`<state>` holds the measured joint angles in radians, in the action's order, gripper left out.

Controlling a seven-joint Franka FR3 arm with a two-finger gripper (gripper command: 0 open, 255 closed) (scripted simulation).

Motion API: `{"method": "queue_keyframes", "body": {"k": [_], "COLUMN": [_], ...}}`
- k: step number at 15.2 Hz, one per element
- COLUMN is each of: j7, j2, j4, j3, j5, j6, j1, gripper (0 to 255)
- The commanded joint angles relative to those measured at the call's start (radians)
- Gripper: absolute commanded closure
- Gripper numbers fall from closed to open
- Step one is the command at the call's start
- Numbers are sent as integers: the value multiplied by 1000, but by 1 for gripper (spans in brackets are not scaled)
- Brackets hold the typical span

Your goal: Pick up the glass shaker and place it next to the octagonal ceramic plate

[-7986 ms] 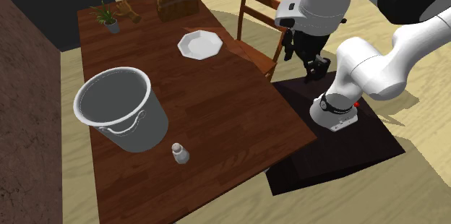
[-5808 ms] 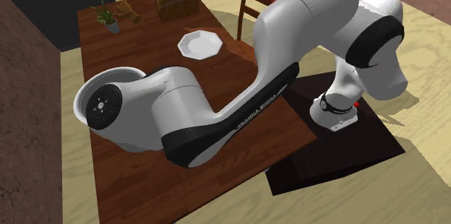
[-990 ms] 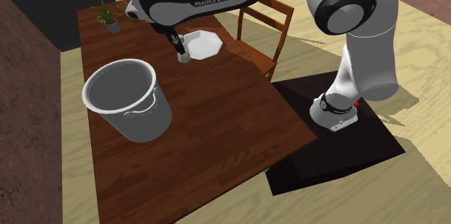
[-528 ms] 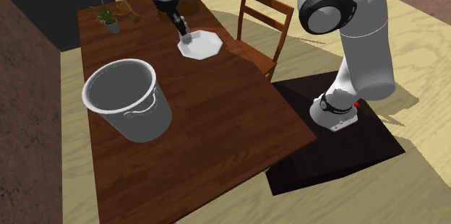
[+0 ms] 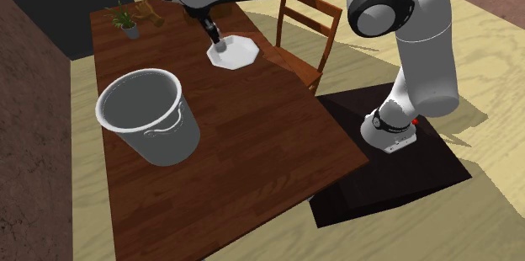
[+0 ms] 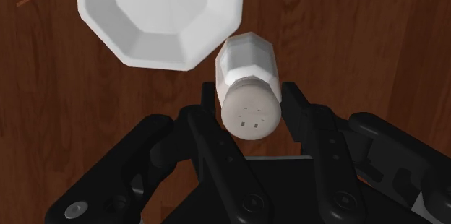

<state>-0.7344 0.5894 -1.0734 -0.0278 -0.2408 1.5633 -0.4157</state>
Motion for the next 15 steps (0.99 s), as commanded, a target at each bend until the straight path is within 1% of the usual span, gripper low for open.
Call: {"method": "queue_keyframes", "body": {"k": [1,8,15], "j7": [8,30,50], "j2": [-7,-13,-5], "j4": [-38,-142,-221], "j3": [1,2,2], "j5": [-1,-3,-7], "j6": [31,126,211], "j1": [0,-3,-5], "gripper": [255,255,255]}}
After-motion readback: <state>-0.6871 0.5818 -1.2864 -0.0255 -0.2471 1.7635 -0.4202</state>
